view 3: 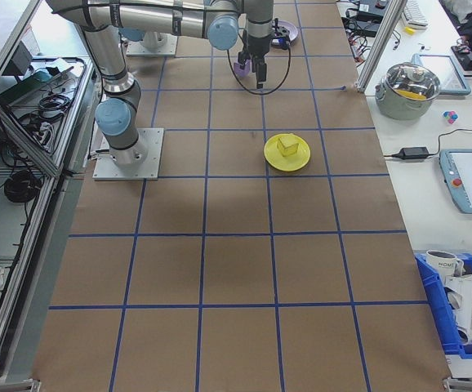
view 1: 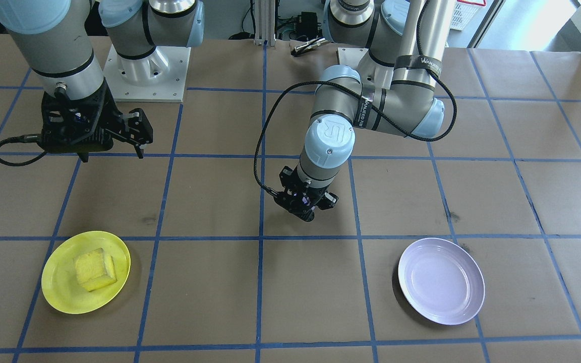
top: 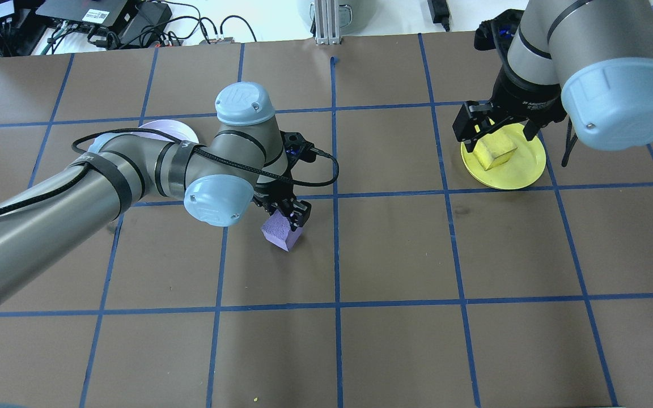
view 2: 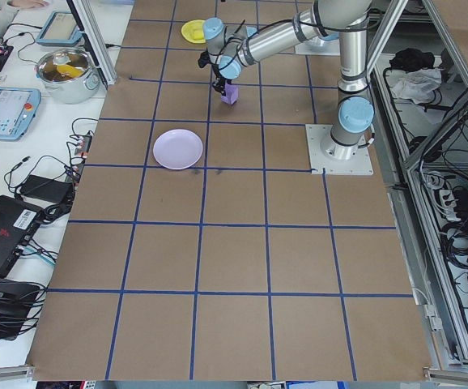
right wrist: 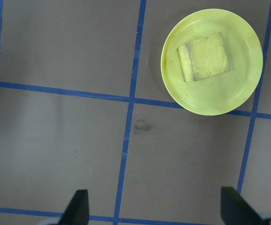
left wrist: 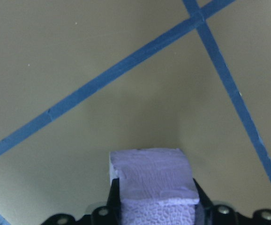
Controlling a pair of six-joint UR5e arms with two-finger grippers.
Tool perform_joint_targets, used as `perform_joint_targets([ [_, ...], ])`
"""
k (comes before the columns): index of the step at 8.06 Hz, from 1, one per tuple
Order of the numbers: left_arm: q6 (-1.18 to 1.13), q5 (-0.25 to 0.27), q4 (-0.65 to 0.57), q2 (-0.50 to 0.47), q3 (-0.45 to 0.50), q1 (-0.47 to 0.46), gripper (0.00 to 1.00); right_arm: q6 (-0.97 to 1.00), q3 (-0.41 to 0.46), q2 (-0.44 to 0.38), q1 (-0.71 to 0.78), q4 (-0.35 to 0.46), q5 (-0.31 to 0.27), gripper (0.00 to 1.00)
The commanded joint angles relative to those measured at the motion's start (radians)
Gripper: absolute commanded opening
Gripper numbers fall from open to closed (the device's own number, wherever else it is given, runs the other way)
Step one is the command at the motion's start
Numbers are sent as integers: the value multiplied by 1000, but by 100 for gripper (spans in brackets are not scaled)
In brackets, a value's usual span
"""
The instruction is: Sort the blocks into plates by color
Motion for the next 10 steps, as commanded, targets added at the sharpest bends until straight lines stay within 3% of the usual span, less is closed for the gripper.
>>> perform_joint_targets([
  [1,-38,7,-128,96,8,19,24,8,0,-1,0,0,-2,100],
  [4,-38,6,-187,75,174,201,21,6,0,-1,0,0,-1,100],
  [5,-28,47,-199,63,231,244,20,5,0,-1,0,0,-1,100],
  [8,-32,64,-222,-58,345,433,20,5,0,-1,0,0,-1,100],
  [10,32,61,-183,-162,374,484,20,6,-1,-1,0,-3,-1,100],
])
